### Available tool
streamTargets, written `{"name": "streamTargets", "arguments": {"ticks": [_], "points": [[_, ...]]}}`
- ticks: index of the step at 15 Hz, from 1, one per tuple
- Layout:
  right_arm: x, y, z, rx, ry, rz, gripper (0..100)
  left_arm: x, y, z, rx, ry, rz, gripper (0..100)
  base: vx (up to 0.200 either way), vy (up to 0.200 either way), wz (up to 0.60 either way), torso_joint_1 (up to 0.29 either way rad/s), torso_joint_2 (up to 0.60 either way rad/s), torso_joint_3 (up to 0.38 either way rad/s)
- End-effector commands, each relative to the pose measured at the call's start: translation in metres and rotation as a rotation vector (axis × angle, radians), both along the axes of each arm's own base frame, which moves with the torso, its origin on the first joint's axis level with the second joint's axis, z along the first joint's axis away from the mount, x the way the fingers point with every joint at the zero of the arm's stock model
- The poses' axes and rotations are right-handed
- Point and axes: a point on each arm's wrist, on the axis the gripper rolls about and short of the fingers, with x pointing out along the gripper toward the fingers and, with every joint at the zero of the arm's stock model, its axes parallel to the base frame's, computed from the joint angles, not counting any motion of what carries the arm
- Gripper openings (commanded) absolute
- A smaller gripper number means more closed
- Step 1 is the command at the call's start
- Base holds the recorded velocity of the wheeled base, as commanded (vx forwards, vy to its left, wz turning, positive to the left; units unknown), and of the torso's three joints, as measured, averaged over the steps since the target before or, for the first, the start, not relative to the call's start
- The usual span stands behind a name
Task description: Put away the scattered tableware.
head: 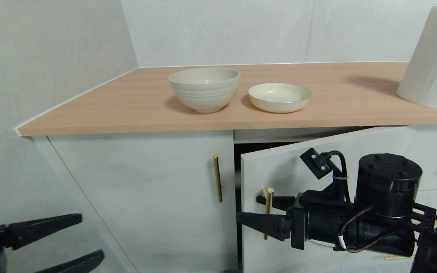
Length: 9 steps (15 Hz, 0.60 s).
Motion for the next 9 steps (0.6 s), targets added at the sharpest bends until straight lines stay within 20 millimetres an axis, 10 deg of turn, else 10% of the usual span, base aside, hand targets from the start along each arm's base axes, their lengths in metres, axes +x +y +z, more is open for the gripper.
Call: {"name": "streamTargets", "arguments": {"ticks": [1,9], "points": [[-0.001,0.001,-0.001,-0.004,0.003,0.005,100,0.042,-0.032,-0.026,-0.006,0.217,-0.118,100,0.000,0.000,0.00,0.000,0.00,0.000],[0.000,0.001,-0.001,-0.003,0.002,0.003,100,0.052,-0.051,-0.041,-0.086,0.261,-0.160,100,0.000,0.000,0.00,0.000,0.00,0.000]]}}
